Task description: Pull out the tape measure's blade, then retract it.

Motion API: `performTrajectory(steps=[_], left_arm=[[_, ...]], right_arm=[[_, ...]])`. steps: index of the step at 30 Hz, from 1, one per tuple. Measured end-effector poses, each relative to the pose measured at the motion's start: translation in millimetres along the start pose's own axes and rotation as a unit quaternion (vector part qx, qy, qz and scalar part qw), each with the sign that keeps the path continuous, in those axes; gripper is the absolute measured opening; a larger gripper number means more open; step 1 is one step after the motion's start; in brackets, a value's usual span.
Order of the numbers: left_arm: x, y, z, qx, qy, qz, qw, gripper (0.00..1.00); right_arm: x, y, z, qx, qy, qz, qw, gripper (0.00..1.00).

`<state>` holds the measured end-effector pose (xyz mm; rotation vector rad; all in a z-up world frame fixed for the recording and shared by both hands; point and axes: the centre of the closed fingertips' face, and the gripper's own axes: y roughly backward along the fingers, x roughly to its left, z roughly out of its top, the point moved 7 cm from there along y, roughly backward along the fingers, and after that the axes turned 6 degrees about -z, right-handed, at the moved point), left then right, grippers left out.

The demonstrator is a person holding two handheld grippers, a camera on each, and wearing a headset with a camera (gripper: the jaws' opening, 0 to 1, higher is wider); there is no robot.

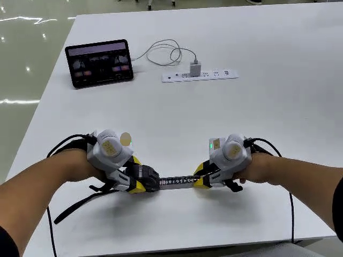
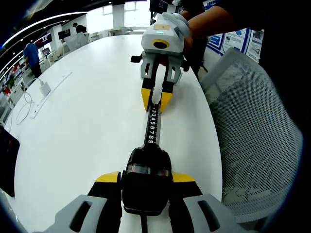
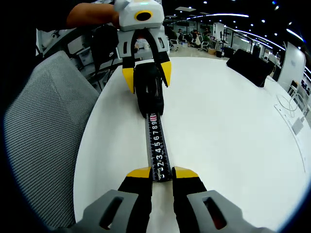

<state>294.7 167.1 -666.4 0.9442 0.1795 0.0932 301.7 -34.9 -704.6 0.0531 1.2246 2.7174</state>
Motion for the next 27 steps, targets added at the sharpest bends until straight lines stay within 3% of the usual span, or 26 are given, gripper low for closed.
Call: performTrajectory(steps=[27], left_arm=[[-1.2, -0.1, -0.4, -0.005, 0.001, 0.005, 1.0, 0.33]], right_arm=[[-2.9, 14.4, -15.6, 0.008, 0.0, -0.005, 1.0, 0.11]])
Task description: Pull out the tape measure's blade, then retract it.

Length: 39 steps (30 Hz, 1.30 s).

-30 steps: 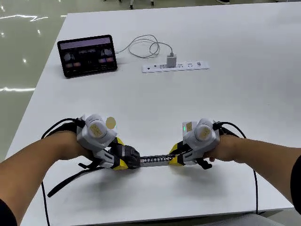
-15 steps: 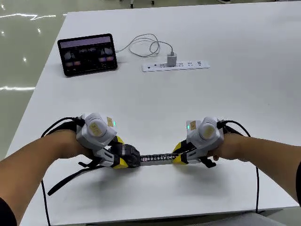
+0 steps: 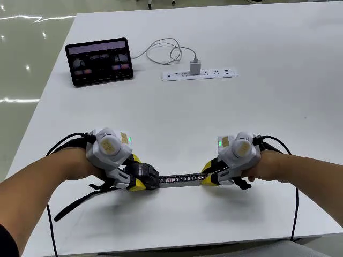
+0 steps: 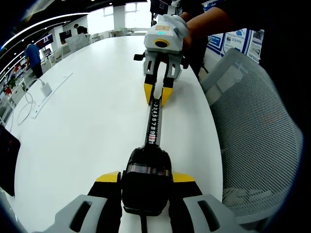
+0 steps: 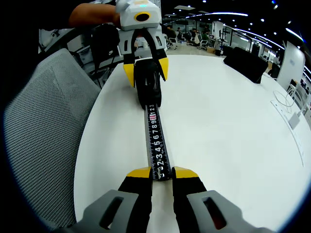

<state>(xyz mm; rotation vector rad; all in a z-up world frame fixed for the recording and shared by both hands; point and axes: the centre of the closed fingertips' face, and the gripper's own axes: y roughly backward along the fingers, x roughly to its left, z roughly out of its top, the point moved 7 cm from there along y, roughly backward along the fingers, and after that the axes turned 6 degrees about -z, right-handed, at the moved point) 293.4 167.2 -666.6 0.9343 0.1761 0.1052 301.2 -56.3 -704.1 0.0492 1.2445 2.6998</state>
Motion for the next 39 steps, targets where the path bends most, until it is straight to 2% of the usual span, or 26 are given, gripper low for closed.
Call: performTrajectory(steps=[33, 39], left_arm=[[-0.6, -0.7, 0.5, 0.0, -0.002, -0.002, 1.0, 0.33], [-0.8, -1.4, 0.9, 0.0, 0.001, -0.001, 1.0, 0.33]], right_arm=[[-3.7, 17.4, -19.2, 0.007, -0.003, -0.002, 1.0, 0.11], [-7.3, 22.3, -24.5, 0.005, -0.014, -0.003, 0.9999, 0.11]])
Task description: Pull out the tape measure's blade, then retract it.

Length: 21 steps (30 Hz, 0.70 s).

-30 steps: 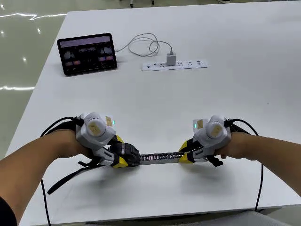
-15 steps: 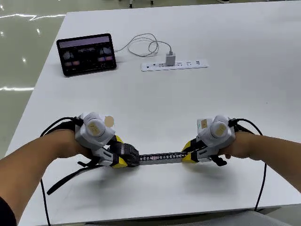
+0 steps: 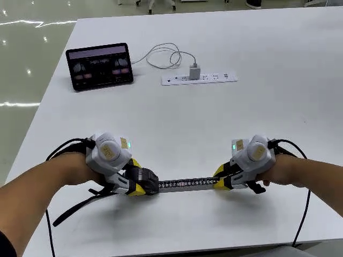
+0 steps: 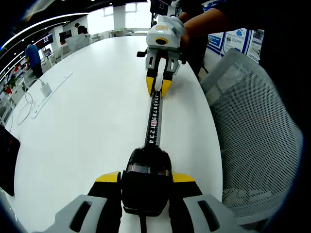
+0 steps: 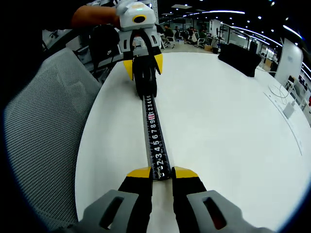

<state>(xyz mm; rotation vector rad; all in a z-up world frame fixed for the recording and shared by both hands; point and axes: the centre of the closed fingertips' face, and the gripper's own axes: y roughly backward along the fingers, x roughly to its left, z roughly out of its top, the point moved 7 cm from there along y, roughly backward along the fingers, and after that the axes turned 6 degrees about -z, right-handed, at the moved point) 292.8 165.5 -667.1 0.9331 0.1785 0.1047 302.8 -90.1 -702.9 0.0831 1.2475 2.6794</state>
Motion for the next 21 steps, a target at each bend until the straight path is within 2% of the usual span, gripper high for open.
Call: performTrajectory(steps=[12, 21], left_arm=[[0.2, 0.6, -0.3, 0.002, -0.001, 0.0, 1.0, 0.33], [0.4, 0.4, -0.7, 0.0, 0.0, 0.001, 1.0, 0.33]], right_arm=[[-1.8, 5.6, -6.5, 0.002, -0.002, 0.002, 1.0, 0.1], [-4.7, 14.9, -17.9, 0.011, -0.008, -0.002, 0.9999, 0.11]])
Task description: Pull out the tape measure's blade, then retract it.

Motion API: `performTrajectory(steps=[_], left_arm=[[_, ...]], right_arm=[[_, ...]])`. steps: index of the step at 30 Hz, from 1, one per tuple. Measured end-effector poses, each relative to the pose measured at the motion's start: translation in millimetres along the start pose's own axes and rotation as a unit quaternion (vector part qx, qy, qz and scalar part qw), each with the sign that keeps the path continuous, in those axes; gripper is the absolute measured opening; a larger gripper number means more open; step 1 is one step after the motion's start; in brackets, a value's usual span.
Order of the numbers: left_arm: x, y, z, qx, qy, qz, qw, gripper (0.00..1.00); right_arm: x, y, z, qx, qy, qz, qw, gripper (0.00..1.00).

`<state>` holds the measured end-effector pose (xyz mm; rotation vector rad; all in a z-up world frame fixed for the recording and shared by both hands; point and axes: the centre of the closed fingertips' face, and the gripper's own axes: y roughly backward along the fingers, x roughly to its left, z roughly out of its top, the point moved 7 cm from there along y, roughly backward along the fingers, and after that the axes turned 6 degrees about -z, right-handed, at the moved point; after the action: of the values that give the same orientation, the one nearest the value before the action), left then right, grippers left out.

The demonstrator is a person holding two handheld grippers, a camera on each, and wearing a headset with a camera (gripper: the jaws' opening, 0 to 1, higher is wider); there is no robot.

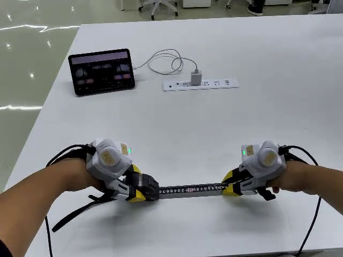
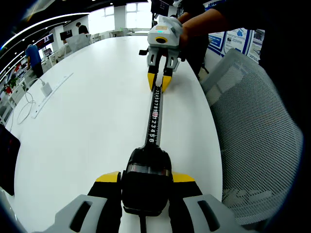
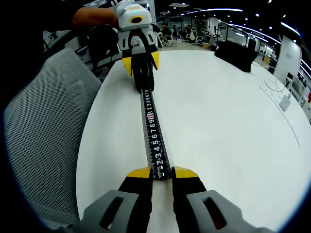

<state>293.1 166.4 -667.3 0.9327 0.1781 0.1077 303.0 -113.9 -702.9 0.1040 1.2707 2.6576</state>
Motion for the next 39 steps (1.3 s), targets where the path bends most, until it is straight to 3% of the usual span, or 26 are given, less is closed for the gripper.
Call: performTrajectory(steps=[39], left_arm=[[-0.3, -0.2, 0.1, -0.003, 0.001, 0.001, 1.0, 0.33]], right_arm=[[-5.6, 23.5, -26.9, 0.009, -0.019, -0.014, 0.9997, 0.11]])
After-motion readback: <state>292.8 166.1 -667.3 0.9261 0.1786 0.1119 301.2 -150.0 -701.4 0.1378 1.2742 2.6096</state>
